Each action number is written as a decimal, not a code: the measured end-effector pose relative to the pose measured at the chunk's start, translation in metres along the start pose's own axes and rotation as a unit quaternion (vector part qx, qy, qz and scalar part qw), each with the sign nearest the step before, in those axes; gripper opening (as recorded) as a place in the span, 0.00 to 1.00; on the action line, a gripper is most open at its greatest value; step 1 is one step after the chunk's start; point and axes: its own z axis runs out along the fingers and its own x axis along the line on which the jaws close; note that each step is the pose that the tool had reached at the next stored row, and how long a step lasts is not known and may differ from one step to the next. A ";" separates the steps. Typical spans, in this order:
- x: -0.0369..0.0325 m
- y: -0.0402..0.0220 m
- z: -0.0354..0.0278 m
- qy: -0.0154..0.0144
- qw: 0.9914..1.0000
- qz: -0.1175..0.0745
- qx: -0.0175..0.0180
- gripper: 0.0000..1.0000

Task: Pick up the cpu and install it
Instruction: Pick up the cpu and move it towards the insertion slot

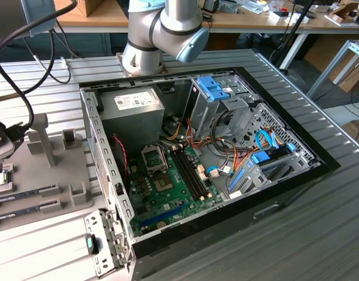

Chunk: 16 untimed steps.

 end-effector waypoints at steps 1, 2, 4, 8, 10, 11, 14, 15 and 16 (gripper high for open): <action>0.0000 0.0000 0.0000 0.000 1.000 0.000 0.000 0.11; 0.0000 0.0000 0.0000 0.000 1.000 0.000 0.000 0.11; 0.0000 0.0000 0.0001 0.000 1.000 0.000 0.000 0.11; 0.0000 0.0000 0.0001 0.000 1.000 0.000 0.000 0.29; 0.0000 0.0000 0.0002 0.000 1.000 0.000 0.000 0.53; 0.0000 0.0000 0.0002 0.000 1.000 0.000 0.000 0.53; 0.0000 0.0000 0.0002 0.000 1.000 0.000 0.000 0.66; 0.0000 0.0000 0.0002 0.000 1.000 0.000 0.000 0.66; 0.0000 0.0000 0.0002 0.000 1.000 0.000 0.000 0.66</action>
